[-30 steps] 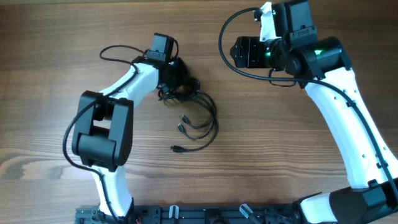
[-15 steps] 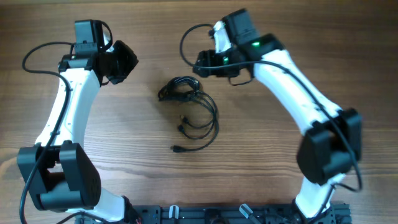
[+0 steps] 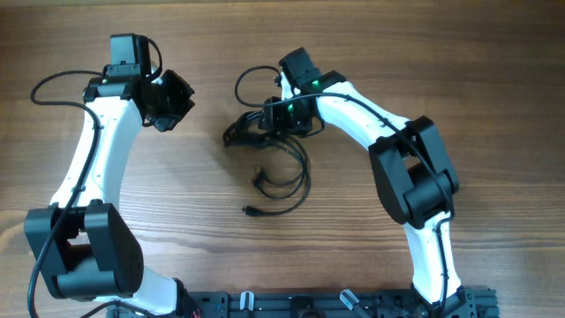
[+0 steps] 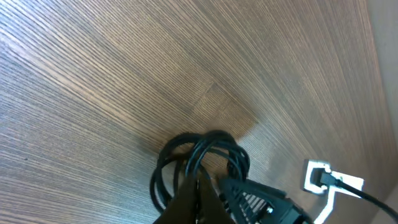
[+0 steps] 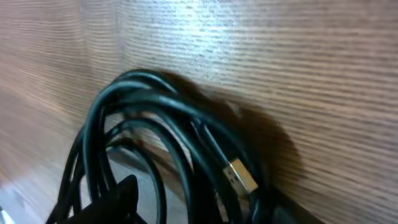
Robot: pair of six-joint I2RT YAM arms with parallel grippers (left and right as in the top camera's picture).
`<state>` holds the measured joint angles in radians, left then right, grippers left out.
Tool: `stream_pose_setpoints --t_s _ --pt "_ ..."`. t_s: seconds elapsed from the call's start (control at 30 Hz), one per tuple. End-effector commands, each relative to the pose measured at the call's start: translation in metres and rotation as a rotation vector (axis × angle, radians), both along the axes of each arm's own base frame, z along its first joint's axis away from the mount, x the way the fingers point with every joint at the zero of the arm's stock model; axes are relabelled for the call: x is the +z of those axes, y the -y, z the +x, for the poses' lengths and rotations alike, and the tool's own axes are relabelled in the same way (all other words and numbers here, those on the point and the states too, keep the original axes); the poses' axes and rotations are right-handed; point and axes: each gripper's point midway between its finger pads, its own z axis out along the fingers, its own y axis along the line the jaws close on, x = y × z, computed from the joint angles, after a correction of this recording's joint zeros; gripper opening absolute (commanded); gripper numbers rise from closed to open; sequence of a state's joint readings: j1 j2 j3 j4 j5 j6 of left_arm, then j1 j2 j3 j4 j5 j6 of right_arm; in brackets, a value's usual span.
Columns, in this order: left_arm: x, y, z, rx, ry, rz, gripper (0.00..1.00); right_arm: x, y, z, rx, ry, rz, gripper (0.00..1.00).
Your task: Untangle cables
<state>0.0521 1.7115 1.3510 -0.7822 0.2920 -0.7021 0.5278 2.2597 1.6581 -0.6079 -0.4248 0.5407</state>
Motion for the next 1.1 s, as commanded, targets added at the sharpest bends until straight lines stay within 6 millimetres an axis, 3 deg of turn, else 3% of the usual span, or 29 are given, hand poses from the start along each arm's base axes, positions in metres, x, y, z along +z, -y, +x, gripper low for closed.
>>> stream_pose_setpoints --t_s 0.0,0.03,0.07,0.13,0.23,0.27,0.33,0.4,0.43,0.5,0.6,0.73,0.8,0.87,1.07 --pt "0.005 -0.002 -0.001 0.018 0.009 0.006 0.04 -0.016 0.0 -0.001 -0.007 -0.02 -0.019 0.48" --pt "0.005 0.001 -0.001 0.009 0.01 0.006 0.04 -0.013 0.0 0.001 0.017 0.003 -0.015 0.34" --pt "0.005 0.003 -0.001 0.004 0.01 0.006 0.04 -0.008 -0.002 0.002 0.039 0.027 -0.011 0.29" --pt "0.005 0.011 -0.002 -0.015 0.01 0.005 0.04 0.031 -0.004 0.01 0.116 0.147 0.011 0.19" --pt "0.011 0.027 0.0 -0.062 0.032 -0.064 0.04 0.093 0.004 0.015 0.186 0.33 -0.007 0.2" --pt "0.017 0.037 0.003 -0.101 0.059 -0.111 0.04 0.128 0.006 0.011 0.252 0.425 0.001 0.21" --pt "0.038 0.065 0.009 -0.264 0.174 -0.233 0.04 0.169 0.009 0.006 0.307 0.537 0.014 0.23" --pt "0.055 0.083 0.008 -0.413 0.27 -0.302 0.04 0.207 0.013 0.0 0.388 0.671 0.013 0.22" --pt "0.059 0.088 0.006 -0.459 0.296 -0.313 0.04 0.216 0.014 -0.002 0.431 0.72 0.005 0.2" --pt "0.064 0.094 0.003 -0.536 0.34 -0.327 0.04 0.225 0.015 -0.005 0.503 0.788 -0.015 0.17" --pt "0.082 0.107 -0.005 -0.705 0.473 -0.374 0.08 0.219 0.009 -0.032 0.743 0.819 0.03 0.13" --pt "0.093 0.097 -0.006 -0.806 0.604 -0.367 0.19 0.223 0.007 -0.064 0.864 0.762 0.217 0.13" --pt "0.091 0.099 -0.012 -0.849 0.615 -0.358 0.3 0.227 0.005 -0.074 0.89 0.75 0.288 0.14" --pt "0.081 0.108 -0.03 -0.938 0.594 -0.35 0.31 0.228 0.005 -0.077 0.89 0.736 0.304 0.14" --pt "0.07 0.112 -0.059 -1.053 0.566 -0.349 0.38 0.232 0.002 -0.086 0.897 0.714 0.359 0.13"
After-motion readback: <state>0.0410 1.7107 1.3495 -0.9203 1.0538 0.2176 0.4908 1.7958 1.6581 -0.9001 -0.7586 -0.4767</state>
